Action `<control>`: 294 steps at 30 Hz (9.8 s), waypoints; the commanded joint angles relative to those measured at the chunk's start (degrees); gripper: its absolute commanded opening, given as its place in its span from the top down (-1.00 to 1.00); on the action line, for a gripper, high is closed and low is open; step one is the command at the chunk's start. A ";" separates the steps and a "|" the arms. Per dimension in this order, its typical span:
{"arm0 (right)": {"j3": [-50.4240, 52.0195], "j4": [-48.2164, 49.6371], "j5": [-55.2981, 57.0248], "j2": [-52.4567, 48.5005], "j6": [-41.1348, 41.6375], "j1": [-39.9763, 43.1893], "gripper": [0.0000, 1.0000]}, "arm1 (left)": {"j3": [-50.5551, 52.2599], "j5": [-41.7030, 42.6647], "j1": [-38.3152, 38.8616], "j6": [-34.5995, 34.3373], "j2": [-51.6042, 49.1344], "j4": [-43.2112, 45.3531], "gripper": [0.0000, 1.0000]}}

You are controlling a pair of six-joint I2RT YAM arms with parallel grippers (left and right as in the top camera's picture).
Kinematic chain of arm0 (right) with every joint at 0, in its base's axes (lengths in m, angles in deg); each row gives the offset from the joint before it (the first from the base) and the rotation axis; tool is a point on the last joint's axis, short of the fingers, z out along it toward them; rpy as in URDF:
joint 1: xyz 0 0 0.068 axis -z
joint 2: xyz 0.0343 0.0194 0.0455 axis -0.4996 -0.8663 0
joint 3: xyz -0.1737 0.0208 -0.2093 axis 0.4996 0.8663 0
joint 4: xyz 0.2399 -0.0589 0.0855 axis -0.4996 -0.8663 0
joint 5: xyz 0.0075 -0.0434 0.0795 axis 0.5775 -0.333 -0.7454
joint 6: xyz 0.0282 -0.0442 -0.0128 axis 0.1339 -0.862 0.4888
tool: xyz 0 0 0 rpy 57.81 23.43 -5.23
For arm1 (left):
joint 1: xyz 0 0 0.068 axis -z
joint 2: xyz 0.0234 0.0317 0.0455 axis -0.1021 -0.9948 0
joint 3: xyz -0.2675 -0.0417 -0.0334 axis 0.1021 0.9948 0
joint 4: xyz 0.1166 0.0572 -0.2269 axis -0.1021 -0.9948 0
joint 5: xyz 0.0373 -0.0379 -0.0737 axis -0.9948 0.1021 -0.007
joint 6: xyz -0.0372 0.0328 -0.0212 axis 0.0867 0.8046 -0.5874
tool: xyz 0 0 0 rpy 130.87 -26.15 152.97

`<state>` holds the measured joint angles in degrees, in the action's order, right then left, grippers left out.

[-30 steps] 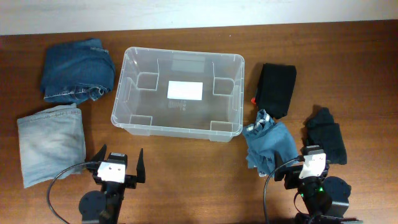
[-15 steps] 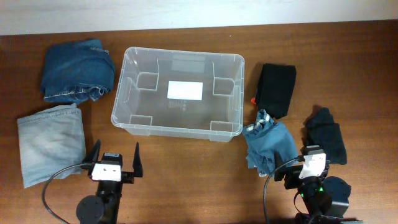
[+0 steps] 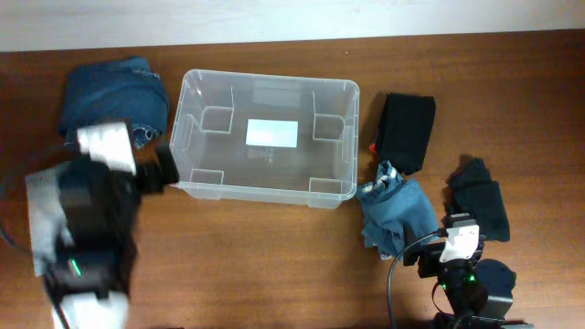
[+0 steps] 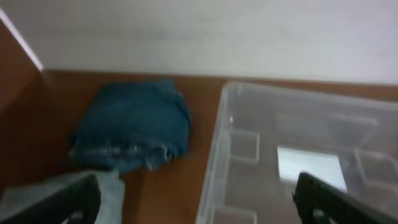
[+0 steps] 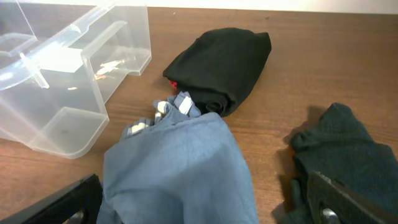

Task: Pack container
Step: 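Move the left gripper down toward the folded light-grey jeans, then grasp the light-grey jeans edge with the left gripper and lift, then carry the light-grey jeans over the container and lower them inside, then release the jeans and move the left gripper to the dark-blue jeans, then grasp the dark-blue jeans with the left gripper and lift, then lower the dark-blue jeans into the container on top of grey jeans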

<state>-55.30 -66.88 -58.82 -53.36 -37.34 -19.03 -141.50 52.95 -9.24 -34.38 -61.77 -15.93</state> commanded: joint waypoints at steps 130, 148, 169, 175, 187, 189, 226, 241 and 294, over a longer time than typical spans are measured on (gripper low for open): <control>0.28 -0.07 -0.07 0.50 0.50 0.31 -0.97 | -48.22 19.15 27.23 -17.94 -51.76 -22.03 0.99; 0.28 -0.07 -0.07 0.50 0.50 0.31 -0.97 | -36.50 7.23 15.93 -13.79 -58.23 -22.99 0.87; 0.28 -0.07 -0.07 0.50 0.48 0.31 -0.97 | -58.86 -6.86 12.00 -15.50 -58.14 -43.23 0.06; 0.28 -0.09 -0.07 0.50 0.50 0.31 -0.97 | -52.94 -5.70 17.62 -6.67 -62.69 -43.85 0.51; 0.28 -0.07 -0.07 0.50 0.50 0.31 -0.97 | -43.93 -8.39 16.37 -5.84 -74.16 -40.24 0.50; 0.28 -0.09 -0.07 0.50 0.50 0.31 -0.97 | -45.35 -8.37 15.65 -5.84 -74.07 -40.76 0.51; 0.28 -0.07 -0.07 0.50 0.48 0.31 -0.97 | -107.40 41.77 -36.04 0.59 -111.73 -48.43 -0.83; 0.28 -0.09 -0.07 0.50 0.48 0.31 -0.97 | -107.36 41.83 -29.99 0.52 -115.12 -44.19 0.90; 0.28 -0.09 -0.07 0.50 0.48 0.31 -0.97 | -114.09 3.93 27.06 -17.73 -81.90 -69.05 0.99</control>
<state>-55.32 -66.95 -58.80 -53.19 -37.34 -19.01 -257.07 64.70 18.87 -49.66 -144.67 -85.02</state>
